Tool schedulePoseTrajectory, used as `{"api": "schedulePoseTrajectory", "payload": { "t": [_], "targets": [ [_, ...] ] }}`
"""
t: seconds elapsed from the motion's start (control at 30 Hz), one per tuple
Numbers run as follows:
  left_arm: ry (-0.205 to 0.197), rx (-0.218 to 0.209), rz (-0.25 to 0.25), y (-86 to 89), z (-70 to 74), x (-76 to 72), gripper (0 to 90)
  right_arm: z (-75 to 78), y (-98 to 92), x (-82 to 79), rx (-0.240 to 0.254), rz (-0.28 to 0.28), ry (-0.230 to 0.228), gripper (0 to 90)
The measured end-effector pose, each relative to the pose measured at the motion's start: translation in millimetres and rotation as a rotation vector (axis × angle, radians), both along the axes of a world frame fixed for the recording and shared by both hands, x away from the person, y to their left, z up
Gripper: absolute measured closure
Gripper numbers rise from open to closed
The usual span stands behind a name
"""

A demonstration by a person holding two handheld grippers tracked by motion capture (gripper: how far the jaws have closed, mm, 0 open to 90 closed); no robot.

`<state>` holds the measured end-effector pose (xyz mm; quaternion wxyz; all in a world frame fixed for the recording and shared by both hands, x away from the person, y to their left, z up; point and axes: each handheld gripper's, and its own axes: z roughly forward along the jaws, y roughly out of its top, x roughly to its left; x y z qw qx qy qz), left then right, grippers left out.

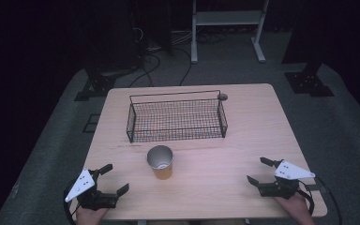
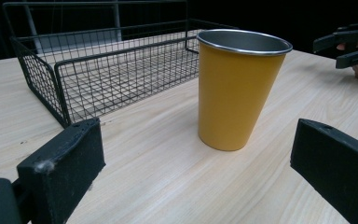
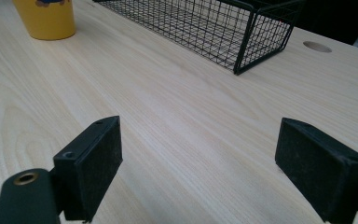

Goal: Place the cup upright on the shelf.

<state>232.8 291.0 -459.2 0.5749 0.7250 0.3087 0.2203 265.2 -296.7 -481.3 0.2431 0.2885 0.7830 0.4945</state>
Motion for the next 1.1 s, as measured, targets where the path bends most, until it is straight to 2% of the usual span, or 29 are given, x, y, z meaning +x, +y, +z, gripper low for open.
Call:
{"api": "schedulePoseTrajectory", "payload": {
  "t": [0.33,0.63,1.1],
  "targets": [
    [-0.011,0.010,-0.020,-6.8,1.8,-0.5,1.7,-0.1,0.6,-0.2,-0.005,-0.004,-0.005,13.7],
    [-0.016,0.014,-0.059,-17.5,5.3,-1.7,1.7,-0.1,1.8,-0.7,-0.017,-0.009,-0.005,13.8],
    [-0.002,0.027,-0.106,-33.1,8.1,5.0,1.7,-0.3,3.1,-0.9,-0.027,-0.011,-0.008,13.8]
  ]
}}
